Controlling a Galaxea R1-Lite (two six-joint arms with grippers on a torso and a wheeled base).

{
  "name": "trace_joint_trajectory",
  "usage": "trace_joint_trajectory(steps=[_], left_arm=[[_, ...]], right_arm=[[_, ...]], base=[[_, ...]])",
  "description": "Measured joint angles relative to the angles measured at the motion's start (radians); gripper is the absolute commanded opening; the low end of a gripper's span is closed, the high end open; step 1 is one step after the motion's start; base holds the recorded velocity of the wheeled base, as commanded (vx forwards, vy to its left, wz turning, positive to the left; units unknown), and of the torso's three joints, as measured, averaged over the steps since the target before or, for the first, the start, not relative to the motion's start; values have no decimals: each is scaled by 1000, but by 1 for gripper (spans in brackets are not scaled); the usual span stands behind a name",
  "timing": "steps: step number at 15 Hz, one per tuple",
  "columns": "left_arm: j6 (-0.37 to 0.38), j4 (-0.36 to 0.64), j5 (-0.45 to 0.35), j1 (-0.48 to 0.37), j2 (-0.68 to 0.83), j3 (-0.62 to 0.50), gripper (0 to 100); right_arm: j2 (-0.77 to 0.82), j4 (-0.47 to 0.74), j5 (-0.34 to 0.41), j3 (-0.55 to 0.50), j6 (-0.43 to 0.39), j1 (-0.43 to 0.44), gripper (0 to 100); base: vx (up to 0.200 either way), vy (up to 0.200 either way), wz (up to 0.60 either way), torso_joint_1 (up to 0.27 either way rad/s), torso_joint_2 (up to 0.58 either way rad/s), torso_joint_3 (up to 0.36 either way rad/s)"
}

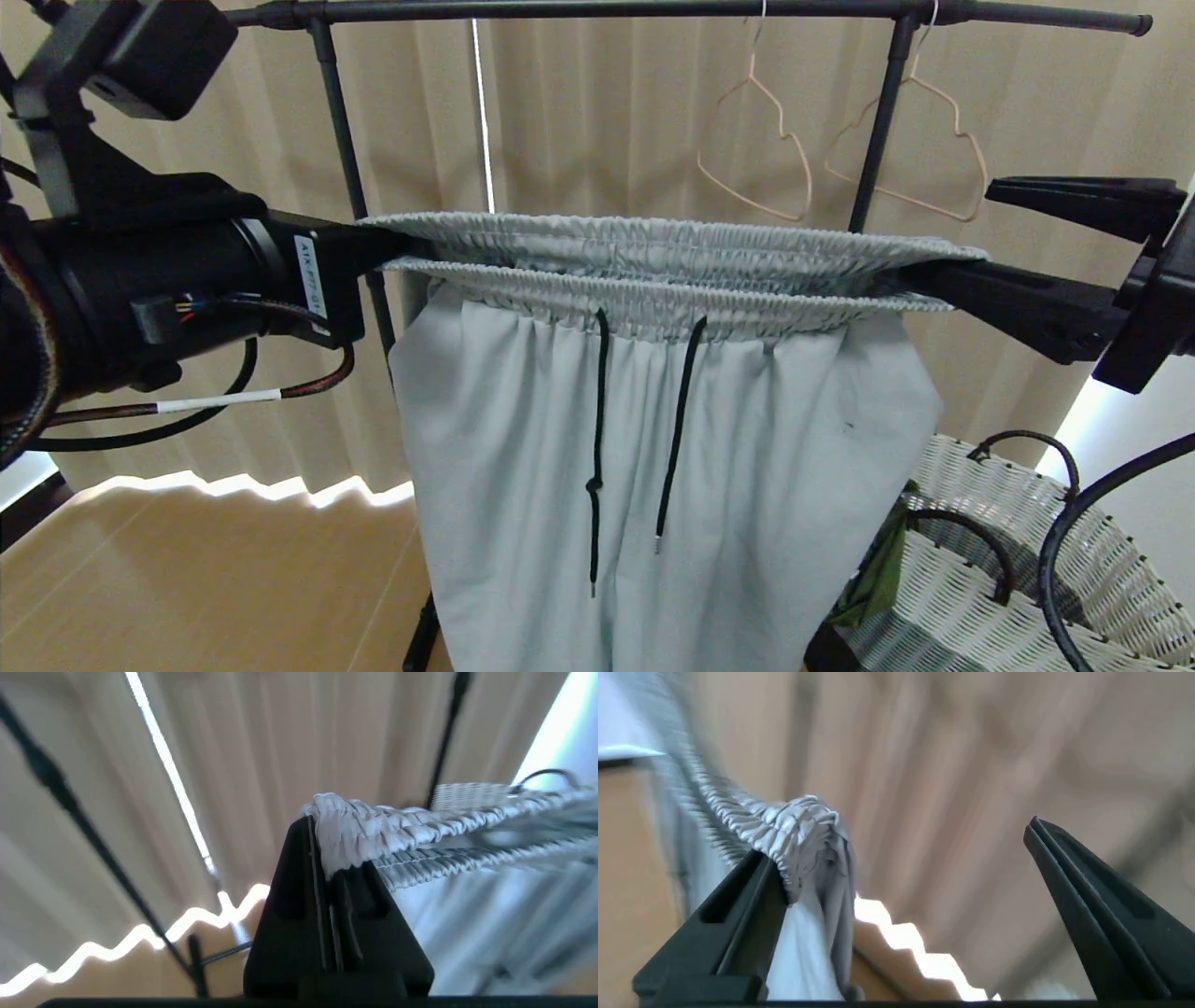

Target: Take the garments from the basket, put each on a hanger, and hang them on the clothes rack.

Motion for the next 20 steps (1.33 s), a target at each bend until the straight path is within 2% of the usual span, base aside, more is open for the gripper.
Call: trace_joint_trajectory(steps=[2,6,10,17,19,20], left_arm=[[10,-1,10,13,2,7,0],[13,-1,10,27,4,10,0],[18,-3,11,42,16,7,0],[46,-2,16,59,16,14,0],[56,-3,34,76,9,21,0],[59,-2,35,86,-1,29,0]], right_arm=[[-3,-55,86,26,-1,11,100],[-11,-64,103,37,1,16,100],[-37,-65,197,39,1,17,100],[-58,-59,213,40,-9,14,100],[-60,-51,174,40,-37,-13,100],[-61,-50,129,41,-56,-46,100]], base=[[0,0,0,0,0,0],[0,0,0,0,0,0],[0,0,0,0,0,0],[0,0,0,0,0,0],[0,0,0,0,0,0],[0,0,0,0,0,0]])
